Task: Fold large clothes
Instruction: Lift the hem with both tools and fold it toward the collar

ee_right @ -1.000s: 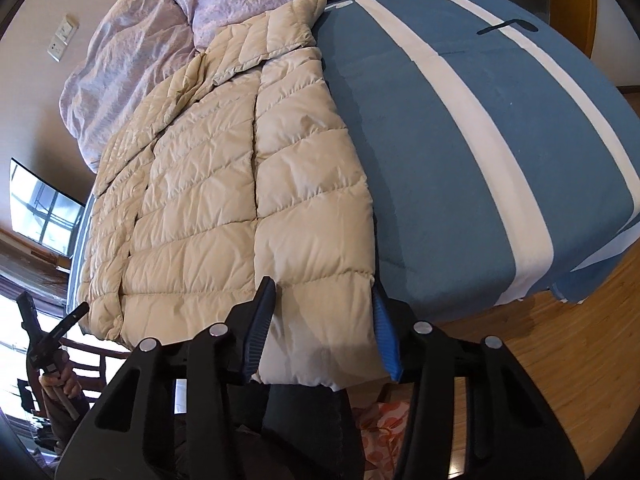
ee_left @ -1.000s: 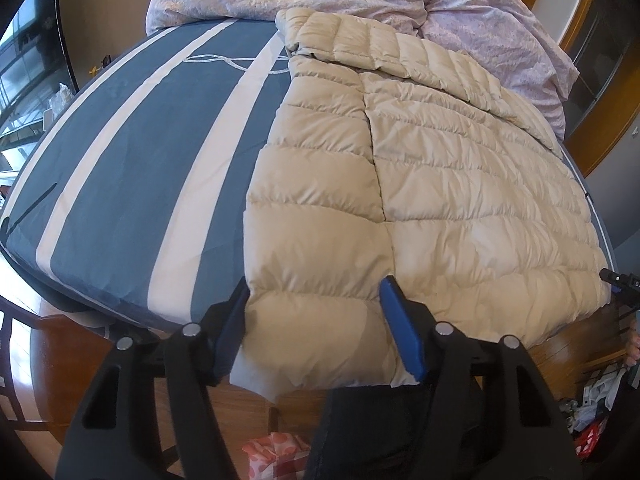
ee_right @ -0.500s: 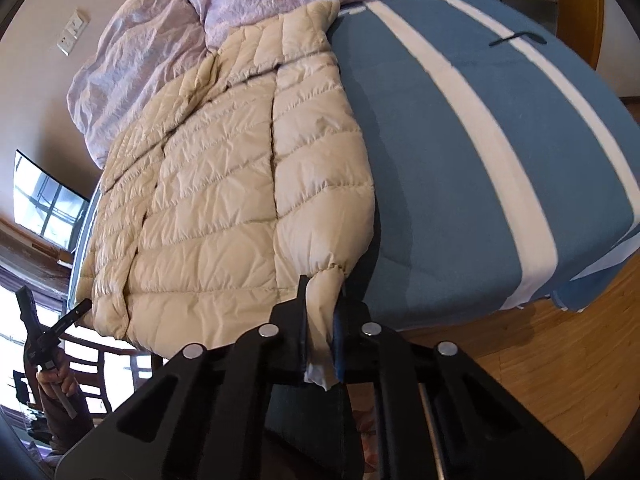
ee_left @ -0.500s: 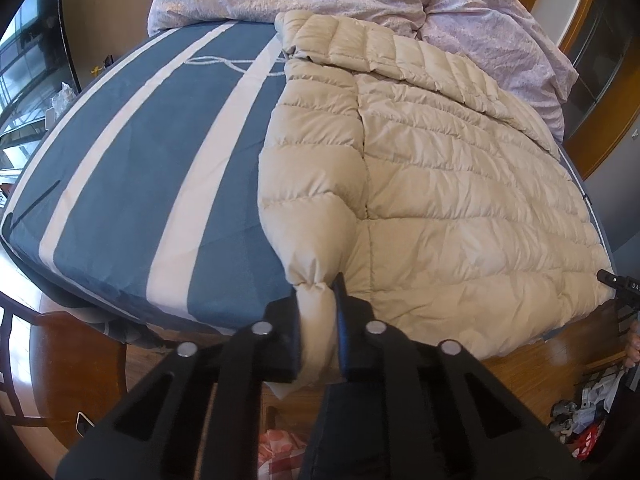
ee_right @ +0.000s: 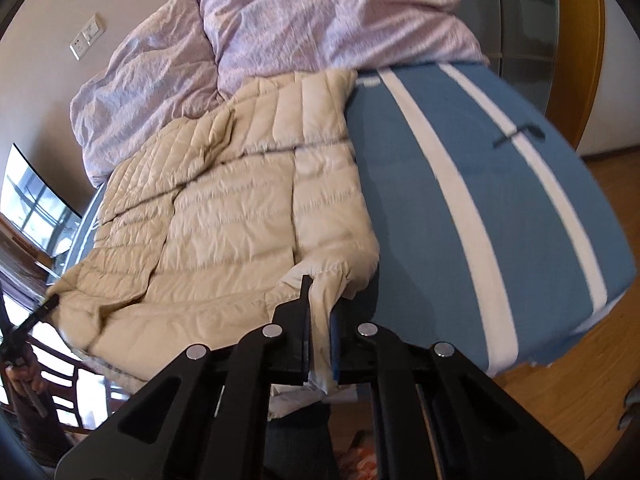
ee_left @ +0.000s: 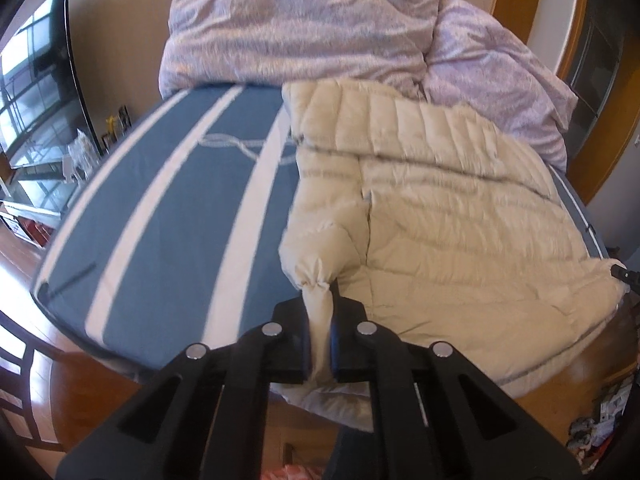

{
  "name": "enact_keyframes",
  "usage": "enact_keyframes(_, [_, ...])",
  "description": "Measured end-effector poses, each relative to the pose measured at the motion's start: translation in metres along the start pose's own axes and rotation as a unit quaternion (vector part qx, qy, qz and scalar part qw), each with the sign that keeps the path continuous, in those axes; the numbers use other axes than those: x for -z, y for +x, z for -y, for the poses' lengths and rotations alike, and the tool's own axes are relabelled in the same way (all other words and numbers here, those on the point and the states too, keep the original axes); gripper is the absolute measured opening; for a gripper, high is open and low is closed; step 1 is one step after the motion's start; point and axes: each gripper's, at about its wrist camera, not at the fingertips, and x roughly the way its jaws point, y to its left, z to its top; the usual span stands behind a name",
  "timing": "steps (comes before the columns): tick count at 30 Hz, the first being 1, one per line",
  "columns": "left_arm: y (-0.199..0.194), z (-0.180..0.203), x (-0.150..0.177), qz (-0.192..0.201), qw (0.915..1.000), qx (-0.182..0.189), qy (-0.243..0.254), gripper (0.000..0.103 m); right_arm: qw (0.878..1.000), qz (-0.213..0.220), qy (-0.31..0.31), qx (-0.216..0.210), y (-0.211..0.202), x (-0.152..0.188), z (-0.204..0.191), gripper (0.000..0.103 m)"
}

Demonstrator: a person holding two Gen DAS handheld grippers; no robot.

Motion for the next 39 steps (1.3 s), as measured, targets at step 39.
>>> enact_keyframes(39, [0.188, 0.024, -0.254, 0.034, 0.9942, -0.083, -0.058, 0.009, 0.993, 0.090, 0.024, 0.079, 0.181, -0.252, -0.038, 0.007])
